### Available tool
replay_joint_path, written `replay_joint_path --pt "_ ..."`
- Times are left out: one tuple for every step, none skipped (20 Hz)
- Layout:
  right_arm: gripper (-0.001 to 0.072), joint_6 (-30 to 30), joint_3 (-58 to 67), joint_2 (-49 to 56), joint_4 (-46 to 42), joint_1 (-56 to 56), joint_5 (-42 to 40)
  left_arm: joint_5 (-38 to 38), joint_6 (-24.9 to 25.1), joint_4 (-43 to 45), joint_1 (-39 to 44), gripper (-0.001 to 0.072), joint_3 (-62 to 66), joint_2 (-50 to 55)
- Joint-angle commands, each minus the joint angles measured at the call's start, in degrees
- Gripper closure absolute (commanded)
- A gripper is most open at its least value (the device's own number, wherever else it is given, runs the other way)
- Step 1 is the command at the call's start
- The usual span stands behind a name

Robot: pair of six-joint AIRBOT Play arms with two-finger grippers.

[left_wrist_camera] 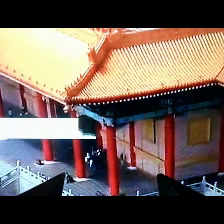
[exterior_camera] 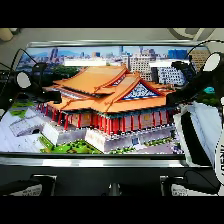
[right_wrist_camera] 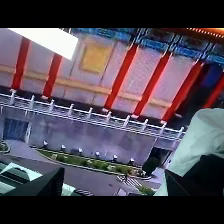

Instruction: Fold the shirts.

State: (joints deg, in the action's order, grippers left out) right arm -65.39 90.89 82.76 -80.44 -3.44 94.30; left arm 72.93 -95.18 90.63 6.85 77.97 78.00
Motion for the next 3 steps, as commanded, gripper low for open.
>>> replay_joint_path --pt "0.0038 0.0 0.0 0.0 0.1 0.1 0.0 0.0 0.0 0.0 0.0 -0.0013 0.0 0.0" --pt "0.0038 0.0 0.0 0.0 0.1 0.1 0.0 0.0 0.0 0.0 0.0 -0.0013 0.0 0.0" --pt "0.0038 0.0 0.0 0.0 0.1 0.1 0.0 0.0 0.0 0.0 0.0 -0.0013 0.0 0.0"
